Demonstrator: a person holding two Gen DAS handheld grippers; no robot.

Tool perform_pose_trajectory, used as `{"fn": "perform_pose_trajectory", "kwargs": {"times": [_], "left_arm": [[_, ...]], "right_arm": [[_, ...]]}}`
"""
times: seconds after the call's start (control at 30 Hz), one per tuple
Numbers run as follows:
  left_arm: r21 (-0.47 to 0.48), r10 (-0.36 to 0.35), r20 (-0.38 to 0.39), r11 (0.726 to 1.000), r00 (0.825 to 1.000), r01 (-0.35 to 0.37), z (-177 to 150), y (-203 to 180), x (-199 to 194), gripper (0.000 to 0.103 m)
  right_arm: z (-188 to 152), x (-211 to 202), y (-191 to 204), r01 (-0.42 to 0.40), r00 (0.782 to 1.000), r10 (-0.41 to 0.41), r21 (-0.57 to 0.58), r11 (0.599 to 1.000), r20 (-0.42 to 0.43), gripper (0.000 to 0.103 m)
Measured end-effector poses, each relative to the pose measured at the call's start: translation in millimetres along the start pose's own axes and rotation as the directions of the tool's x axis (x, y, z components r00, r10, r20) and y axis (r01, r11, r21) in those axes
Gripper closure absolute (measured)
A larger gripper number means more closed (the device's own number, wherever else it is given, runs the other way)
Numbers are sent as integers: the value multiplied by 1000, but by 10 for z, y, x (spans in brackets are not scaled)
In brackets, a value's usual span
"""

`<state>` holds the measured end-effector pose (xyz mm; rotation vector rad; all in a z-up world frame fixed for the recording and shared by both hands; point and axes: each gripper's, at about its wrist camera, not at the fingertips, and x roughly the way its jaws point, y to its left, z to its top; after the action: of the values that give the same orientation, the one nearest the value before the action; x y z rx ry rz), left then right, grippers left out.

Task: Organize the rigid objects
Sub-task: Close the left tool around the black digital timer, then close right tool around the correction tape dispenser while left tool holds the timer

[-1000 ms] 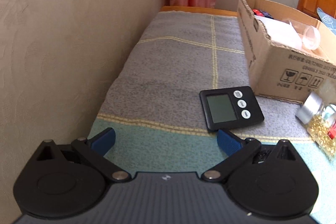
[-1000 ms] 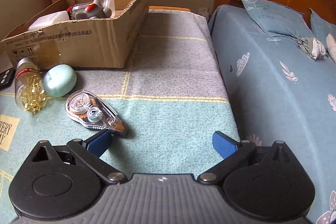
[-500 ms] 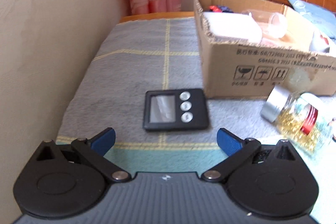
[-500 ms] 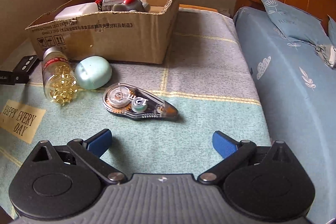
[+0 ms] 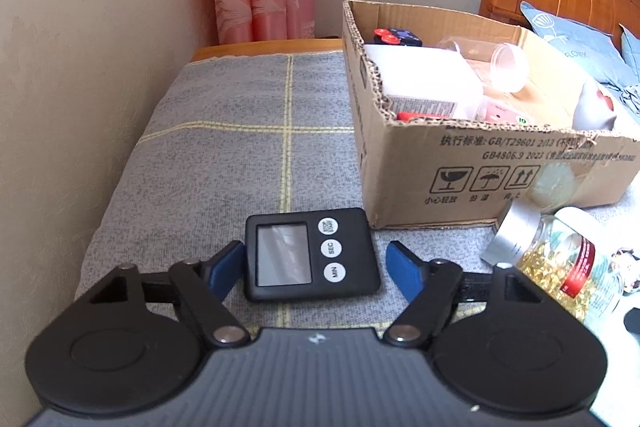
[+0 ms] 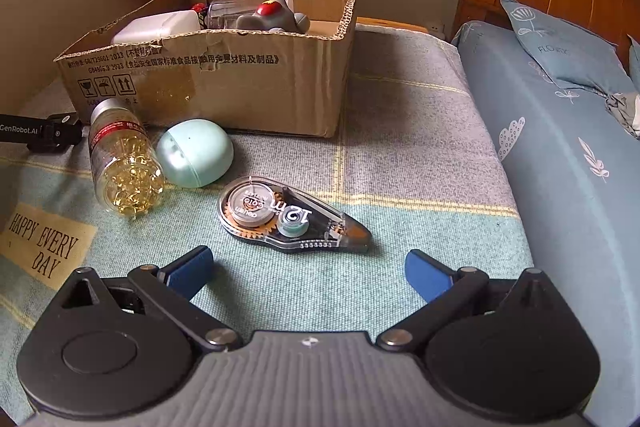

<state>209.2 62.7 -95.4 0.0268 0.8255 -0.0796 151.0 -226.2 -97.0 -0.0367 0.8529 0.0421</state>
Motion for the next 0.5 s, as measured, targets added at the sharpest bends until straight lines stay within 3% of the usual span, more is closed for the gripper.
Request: {"fn": "perform_pose_trajectory", "kwargs": {"times": [0.33, 0.5], "left_arm": [[5, -9, -10, 1000, 1000, 10, -162, -8, -155, 32], [1, -7, -12, 1000, 1000, 7, -197, -19, -184, 32]], "right_arm": [[116, 102, 120, -1, 999, -1, 41, 999, 40, 0], [129, 54, 118, 41, 999, -42, 94, 995, 2, 0]]}}
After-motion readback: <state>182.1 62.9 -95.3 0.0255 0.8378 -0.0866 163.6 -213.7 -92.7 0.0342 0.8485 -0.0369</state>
